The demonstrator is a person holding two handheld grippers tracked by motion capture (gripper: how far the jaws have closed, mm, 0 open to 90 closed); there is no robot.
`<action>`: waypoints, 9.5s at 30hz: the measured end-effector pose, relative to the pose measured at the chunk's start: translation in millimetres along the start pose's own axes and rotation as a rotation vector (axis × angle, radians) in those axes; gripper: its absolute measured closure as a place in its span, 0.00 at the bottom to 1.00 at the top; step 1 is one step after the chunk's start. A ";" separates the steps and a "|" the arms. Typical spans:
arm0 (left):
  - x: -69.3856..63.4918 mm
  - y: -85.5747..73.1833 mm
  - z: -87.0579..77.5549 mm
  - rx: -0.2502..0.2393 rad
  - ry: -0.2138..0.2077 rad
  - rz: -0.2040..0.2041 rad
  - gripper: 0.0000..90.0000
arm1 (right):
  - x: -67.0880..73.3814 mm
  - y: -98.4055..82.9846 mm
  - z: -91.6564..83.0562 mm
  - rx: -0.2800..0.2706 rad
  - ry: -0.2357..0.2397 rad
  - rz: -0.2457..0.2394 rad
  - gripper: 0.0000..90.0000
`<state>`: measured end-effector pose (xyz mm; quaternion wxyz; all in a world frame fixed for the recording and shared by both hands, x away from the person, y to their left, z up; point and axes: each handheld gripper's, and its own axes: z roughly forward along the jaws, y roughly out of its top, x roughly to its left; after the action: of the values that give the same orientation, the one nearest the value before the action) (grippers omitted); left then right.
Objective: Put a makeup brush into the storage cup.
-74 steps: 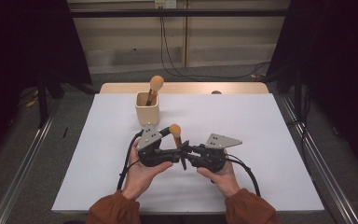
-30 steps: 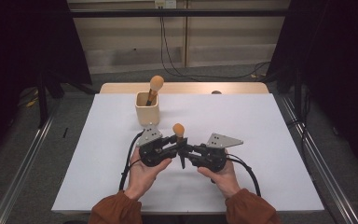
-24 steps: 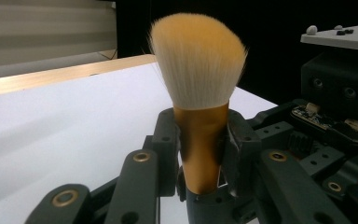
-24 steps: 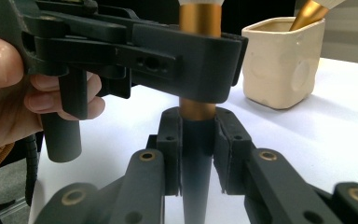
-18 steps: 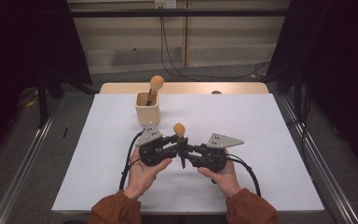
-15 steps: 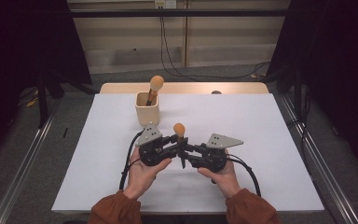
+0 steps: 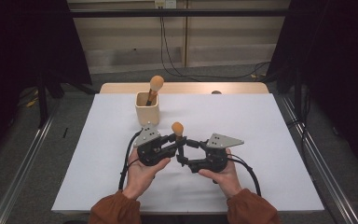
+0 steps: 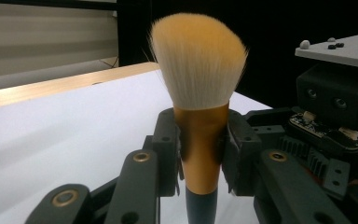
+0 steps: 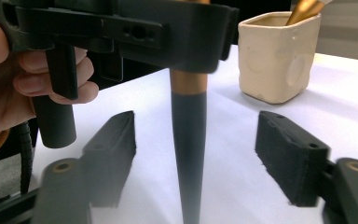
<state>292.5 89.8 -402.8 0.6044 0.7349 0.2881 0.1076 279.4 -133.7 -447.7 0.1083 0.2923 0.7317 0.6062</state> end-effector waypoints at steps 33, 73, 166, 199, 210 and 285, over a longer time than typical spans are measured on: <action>25.3 3.9 -30.4 0.017 0.049 -0.004 0.77 | -14.7 -9.5 -40.9 -0.046 -0.242 -0.056 0.04; 71.4 40.4 -76.3 0.034 0.113 0.013 0.77 | -29.3 -35.6 -135.5 -0.087 -0.468 0.010 0.01; 164.4 121.8 -30.5 -0.090 0.314 0.072 0.77 | -26.9 -54.3 -165.2 -0.090 -0.488 0.027 0.00; 175.0 85.6 -4.2 -0.021 0.306 0.073 0.77 | -27.1 -55.3 -165.7 -0.090 -0.507 0.016 0.00; 178.4 70.3 -1.5 0.004 0.319 0.069 0.77 | -26.6 -55.3 -165.7 -0.089 -0.514 0.012 0.00; 168.0 31.4 -9.7 0.045 0.306 0.022 0.03 | -28.7 -58.8 -169.0 -0.087 -0.509 0.023 0.00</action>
<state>433.0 187.5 -402.6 0.5354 0.7265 0.3711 0.2185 198.4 -294.5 -468.4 0.2945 0.4389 0.6508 0.5451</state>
